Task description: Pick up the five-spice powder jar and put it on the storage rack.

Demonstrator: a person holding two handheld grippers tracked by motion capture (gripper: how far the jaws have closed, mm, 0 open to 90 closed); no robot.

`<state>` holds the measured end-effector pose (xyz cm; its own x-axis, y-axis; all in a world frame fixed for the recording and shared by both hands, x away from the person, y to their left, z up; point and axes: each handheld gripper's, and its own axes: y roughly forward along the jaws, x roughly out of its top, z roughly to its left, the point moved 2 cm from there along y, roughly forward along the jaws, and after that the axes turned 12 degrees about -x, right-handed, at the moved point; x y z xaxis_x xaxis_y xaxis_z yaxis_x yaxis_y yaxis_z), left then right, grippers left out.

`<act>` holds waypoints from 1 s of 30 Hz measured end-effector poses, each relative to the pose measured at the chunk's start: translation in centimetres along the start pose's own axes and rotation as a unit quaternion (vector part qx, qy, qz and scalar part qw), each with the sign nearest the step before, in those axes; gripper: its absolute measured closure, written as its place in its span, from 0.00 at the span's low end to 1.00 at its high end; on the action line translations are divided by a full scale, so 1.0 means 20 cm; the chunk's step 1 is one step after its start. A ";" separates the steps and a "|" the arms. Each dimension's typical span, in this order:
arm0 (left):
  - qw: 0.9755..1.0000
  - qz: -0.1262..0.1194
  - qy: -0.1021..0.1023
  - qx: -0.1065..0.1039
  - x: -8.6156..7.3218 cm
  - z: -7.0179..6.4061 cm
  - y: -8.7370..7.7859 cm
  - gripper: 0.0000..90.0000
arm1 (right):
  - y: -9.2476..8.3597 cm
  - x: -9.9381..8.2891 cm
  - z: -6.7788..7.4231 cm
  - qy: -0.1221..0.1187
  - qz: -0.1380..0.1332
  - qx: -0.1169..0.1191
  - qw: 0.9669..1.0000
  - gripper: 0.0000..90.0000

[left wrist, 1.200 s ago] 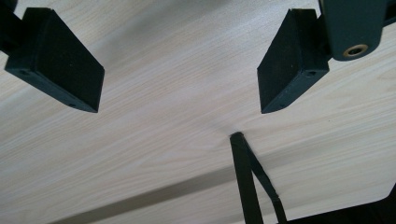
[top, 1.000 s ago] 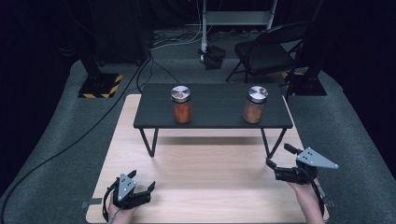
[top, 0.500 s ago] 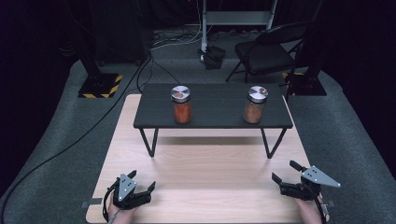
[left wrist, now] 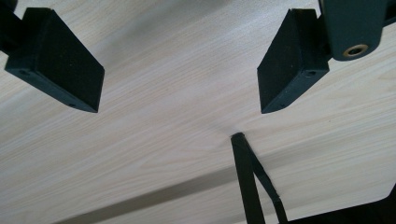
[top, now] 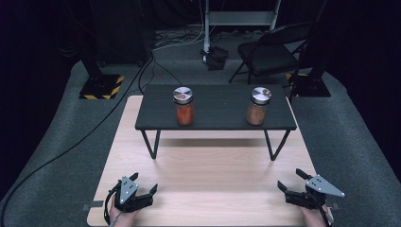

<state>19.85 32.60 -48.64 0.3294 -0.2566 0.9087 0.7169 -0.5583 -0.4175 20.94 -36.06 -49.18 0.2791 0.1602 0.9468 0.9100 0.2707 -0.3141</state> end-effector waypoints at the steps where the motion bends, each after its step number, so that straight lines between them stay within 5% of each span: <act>1: 1.000 0.000 -0.001 0.000 0.00 0.00 0.00 0.16 | 0.00 0.00 0.00 0.001 0.003 0.002 1.000 0.09; 30: 1.000 0.000 -0.002 -0.001 0.00 0.00 0.00 0.16 | 0.00 0.00 0.01 0.001 0.001 -0.005 1.000 0.11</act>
<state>19.89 32.64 -48.62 0.3328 -0.2529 0.9085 0.7150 -0.5604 -0.4179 20.83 -35.98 -49.25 0.2811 0.1598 0.9463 0.9126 0.2607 -0.3151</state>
